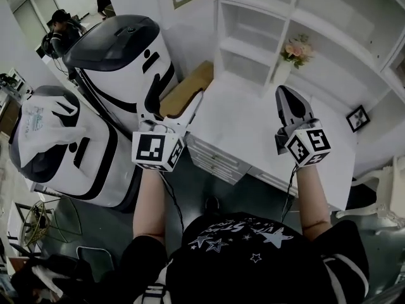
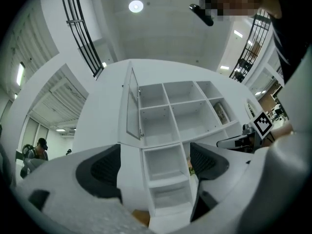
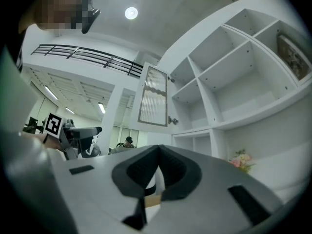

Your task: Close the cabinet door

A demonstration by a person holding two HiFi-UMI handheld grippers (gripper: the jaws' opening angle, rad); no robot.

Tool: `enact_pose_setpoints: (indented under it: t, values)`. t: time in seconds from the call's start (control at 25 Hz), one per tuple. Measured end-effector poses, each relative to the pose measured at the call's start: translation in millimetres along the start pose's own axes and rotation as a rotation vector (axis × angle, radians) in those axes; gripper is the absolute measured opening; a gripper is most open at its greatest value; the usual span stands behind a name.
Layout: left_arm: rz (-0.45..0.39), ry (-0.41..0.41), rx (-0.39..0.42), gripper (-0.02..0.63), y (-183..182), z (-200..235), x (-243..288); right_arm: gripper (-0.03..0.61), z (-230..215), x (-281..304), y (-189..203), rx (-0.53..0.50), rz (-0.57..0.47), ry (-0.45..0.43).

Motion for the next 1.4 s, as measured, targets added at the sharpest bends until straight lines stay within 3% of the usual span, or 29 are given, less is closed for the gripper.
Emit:
enact_pose_setpoints:
  t: [0.36, 0.68, 0.92, 1.08, 1.28, 1.4]
  values:
    - [-0.069, 0.034, -0.028, 0.417, -18, 70, 64, 0.006, 32, 72, -25, -0.041, -0.056, -0.046]
    - [-0.053, 0.042, -0.046, 0.368, -13, 99, 123, 0.006, 17, 91, -22, -0.022, -0.061, -0.008]
    - [-0.054, 0.003, -0.077, 0.287, -12, 105, 141, 0.006, -4, 87, -10, -0.013, -0.037, 0.008]
    - [-0.047, -0.072, -0.133, 0.2, -16, 106, 143, 0.006, -24, 82, -2, 0.02, -0.035, 0.006]
    - [-0.015, -0.148, -0.128, 0.072, -17, 97, 140, 0.006, -39, 78, 0, 0.051, -0.046, -0.015]
    - [-0.014, -0.153, -0.138, 0.069, -19, 84, 138, 0.006, -48, 73, 0, 0.054, -0.053, -0.027]
Point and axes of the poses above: the fingertips, and each gripper's own axes: x forward along the fingers, z to its left, y out of its underside, the point moved 1 cm from there along -x, backward along the fingers, and after that the axes turned 2 degrees about -y, right-handed, at the moved point
